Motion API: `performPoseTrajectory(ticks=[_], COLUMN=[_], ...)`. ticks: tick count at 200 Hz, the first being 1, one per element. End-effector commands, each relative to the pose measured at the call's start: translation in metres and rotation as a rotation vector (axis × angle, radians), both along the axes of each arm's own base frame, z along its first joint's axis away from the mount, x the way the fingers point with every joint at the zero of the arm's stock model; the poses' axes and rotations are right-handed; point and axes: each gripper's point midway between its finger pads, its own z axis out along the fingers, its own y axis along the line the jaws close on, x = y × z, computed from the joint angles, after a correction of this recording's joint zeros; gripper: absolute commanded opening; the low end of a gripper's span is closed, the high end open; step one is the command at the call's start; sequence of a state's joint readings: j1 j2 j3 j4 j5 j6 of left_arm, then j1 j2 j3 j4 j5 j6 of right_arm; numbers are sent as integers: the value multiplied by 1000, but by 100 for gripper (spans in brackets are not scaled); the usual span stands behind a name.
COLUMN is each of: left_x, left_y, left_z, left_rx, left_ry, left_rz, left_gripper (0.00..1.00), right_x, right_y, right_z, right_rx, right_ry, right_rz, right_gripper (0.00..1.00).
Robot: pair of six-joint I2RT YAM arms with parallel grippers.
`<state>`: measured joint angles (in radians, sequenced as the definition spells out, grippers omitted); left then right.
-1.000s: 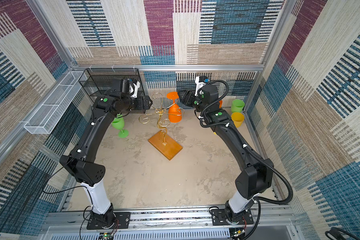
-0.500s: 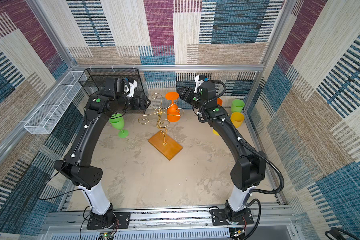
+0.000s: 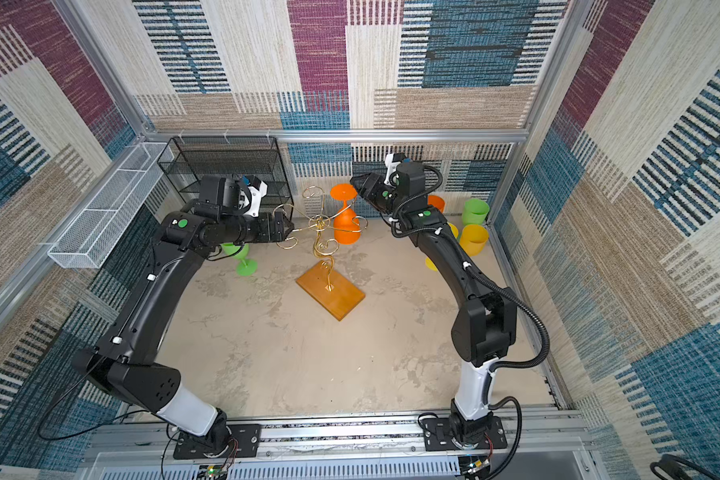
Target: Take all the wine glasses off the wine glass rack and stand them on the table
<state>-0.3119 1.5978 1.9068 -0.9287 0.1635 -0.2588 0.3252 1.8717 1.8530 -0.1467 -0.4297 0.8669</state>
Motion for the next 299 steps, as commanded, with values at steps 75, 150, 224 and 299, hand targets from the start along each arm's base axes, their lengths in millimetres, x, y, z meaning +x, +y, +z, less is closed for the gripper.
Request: performPoseTrajectory(ticks=[75, 150, 224, 299], left_x=[3, 6, 11, 16], left_y=[-2, -3, -2, -5], left_z=[5, 5, -4, -3], left_rx=[-10, -15, 6, -11], left_ry=[-41, -37, -22, -28], left_rz=[-9, -10, -1, -3], left_gripper=[90, 90, 90, 89], right_x=[3, 4, -1, -3], right_y=[13, 3, -4, 9], right_z=[18, 14, 7, -3], right_rx=[37, -1, 27, 42], right_ry=[-47, -53, -22, 10], right_rz=[67, 14, -25, 34], right_gripper=[35, 35, 39, 37])
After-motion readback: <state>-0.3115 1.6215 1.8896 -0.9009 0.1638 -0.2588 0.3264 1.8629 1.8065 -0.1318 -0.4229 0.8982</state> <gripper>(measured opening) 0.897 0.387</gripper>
